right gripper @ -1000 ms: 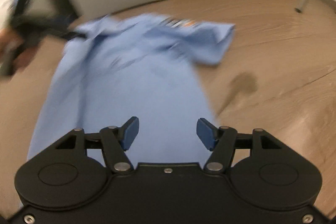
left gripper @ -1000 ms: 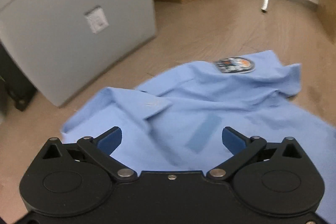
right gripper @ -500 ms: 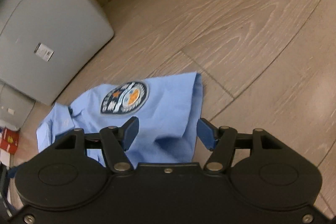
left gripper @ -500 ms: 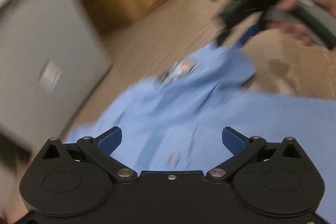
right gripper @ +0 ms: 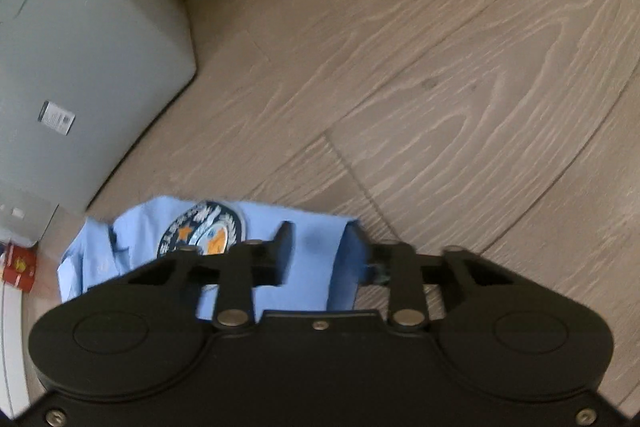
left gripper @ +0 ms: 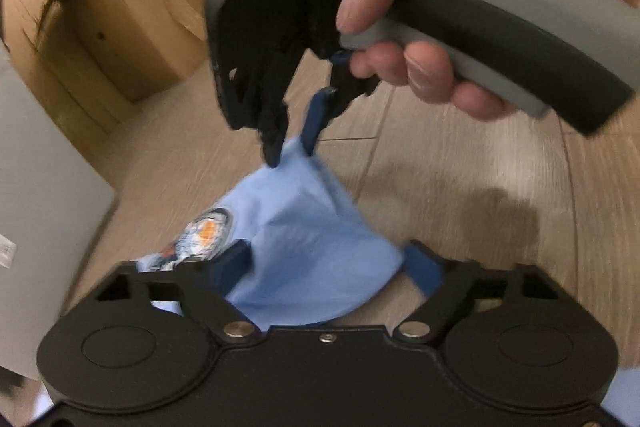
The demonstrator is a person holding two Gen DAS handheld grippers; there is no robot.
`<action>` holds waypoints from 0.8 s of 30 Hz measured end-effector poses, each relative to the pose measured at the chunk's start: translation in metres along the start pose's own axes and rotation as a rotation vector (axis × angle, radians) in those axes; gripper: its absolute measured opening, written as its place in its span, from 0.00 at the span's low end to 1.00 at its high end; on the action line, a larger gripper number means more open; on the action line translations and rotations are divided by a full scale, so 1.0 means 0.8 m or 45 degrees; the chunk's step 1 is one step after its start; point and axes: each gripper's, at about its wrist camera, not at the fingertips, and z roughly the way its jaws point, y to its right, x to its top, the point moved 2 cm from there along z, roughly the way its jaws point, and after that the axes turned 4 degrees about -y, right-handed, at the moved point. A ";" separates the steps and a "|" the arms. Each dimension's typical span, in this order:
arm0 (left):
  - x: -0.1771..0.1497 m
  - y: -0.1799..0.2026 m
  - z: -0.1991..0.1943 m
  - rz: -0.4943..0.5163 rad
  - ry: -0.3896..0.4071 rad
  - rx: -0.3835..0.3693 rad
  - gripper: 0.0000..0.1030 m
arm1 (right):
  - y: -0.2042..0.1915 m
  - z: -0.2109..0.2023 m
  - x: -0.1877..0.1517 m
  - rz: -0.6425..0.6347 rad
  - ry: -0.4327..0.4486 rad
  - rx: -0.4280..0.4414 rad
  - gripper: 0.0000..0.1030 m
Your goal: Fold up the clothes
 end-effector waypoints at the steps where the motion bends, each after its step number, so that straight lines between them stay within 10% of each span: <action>1: 0.001 -0.004 0.001 -0.042 -0.005 0.003 0.22 | -0.002 0.001 -0.001 -0.015 -0.009 0.006 0.04; 4: -0.005 -0.027 -0.005 -0.225 0.010 0.017 0.05 | -0.013 -0.010 0.002 -0.037 0.014 0.059 0.04; 12: -0.108 -0.131 -0.146 -0.939 0.273 0.180 0.05 | -0.146 -0.019 0.001 -0.225 0.069 0.362 0.04; 17: -0.226 -0.186 -0.168 -1.598 -0.043 0.197 0.07 | -0.280 0.024 -0.051 -0.488 -0.081 0.543 0.05; 20: -0.275 -0.204 -0.146 -1.845 -0.285 0.086 0.20 | -0.327 0.063 -0.090 -0.676 -0.179 0.468 0.20; 24: -0.271 -0.216 -0.146 -1.716 -0.309 -0.160 0.79 | -0.304 0.039 -0.099 -0.657 -0.023 0.398 0.45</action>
